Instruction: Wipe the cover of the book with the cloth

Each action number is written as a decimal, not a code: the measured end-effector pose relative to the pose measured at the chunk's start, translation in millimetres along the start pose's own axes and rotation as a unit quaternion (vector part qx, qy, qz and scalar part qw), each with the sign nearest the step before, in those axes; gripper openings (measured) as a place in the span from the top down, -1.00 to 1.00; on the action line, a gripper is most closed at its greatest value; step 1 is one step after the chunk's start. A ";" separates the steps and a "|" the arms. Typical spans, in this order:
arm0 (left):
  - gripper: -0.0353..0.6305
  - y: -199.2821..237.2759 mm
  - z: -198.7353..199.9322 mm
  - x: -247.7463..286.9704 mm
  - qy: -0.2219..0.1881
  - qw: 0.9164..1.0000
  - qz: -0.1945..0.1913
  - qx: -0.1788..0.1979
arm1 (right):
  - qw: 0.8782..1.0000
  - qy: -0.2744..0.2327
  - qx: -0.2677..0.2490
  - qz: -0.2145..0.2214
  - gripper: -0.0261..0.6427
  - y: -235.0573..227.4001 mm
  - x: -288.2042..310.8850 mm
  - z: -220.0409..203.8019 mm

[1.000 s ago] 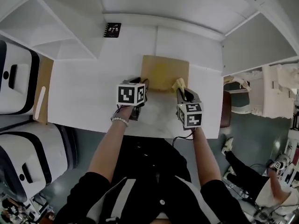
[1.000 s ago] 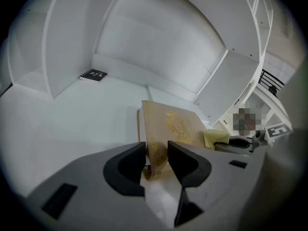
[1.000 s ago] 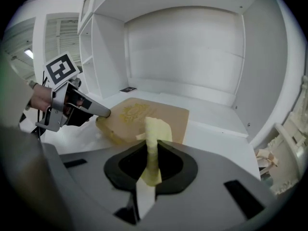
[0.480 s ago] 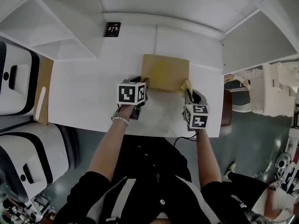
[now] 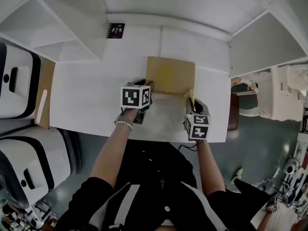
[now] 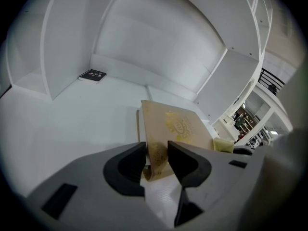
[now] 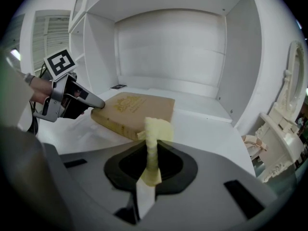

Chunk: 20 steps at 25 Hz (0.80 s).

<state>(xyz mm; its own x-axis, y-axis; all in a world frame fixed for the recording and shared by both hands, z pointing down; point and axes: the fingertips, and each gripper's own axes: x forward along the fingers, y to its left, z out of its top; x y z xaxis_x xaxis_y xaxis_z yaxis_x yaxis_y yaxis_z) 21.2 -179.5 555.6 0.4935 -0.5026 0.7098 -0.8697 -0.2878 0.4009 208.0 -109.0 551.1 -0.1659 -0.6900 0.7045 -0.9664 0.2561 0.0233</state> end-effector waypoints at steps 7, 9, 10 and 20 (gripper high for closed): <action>0.46 -0.1 0.0 0.0 0.001 1.000 -0.001 0.001 | 0.999 0.002 -0.023 0.034 0.81 39.1 9.3 2.2; 0.46 0.0 0.1 0.1 0.001 1.000 -0.001 0.001 | 0.999 0.003 -0.030 0.045 0.81 50.4 12.0 4.6; 0.46 -0.1 0.2 0.3 0.001 1.000 -0.001 0.002 | 0.998 0.002 -0.034 0.051 0.81 56.1 13.6 6.0; 0.46 -0.4 -0.1 0.9 0.003 1.000 -0.002 0.005 | 0.987 -0.003 -0.103 0.120 0.81 120.2 30.3 19.8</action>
<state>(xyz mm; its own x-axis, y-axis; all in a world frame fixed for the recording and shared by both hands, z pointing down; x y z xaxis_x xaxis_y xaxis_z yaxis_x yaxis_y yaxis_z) 22.0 -179.7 556.1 0.4968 -0.4966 0.7118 -0.8678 -0.2972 0.3983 82.9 -112.6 561.2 -0.3860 -0.5965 0.7037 -0.8387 0.5446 0.0015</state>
